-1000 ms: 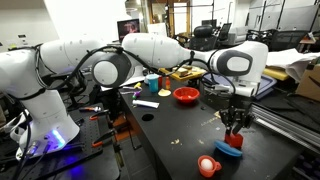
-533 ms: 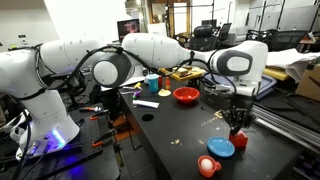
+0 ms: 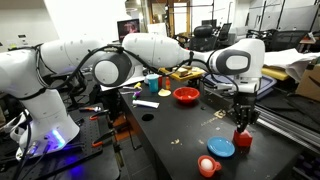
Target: Place the red cube on the blue plate
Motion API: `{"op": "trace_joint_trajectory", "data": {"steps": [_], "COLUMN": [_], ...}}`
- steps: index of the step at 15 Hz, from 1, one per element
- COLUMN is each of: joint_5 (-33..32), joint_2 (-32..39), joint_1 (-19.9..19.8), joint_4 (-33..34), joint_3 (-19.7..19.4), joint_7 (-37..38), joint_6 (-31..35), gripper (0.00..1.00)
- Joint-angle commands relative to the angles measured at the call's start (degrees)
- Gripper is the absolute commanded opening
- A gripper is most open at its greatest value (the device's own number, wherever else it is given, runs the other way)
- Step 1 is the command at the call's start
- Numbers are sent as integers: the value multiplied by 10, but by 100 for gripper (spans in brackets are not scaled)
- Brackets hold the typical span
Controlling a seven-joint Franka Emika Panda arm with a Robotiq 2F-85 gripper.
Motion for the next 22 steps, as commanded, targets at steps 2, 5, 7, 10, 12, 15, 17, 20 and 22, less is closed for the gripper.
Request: {"op": "trace_joint_trajectory", "data": {"steps": [2,5,7,10,12,15,17,20,22], "joint_5": [-28,-35,-39,-42,-39,-29,-21,-12,-15], "joint_2": [3,-7,-16,-28,-40,-61,-75,-88,-91], "joint_1": [14,16,15,12,9,6,5,2,2], "joint_4": [5,0,-2,1,2,-1,-3,-5,-4], "joint_3": [-21,-26,-23,-19,-13,0,12,28,31], "joint_7": [25,13,-10,-71,-122,-208,-265,-370,-436], "joint_6": [41,42,36,35,34,25,18,14,21], "gripper": [1,1,32,54,67,89,100,100,100]}}
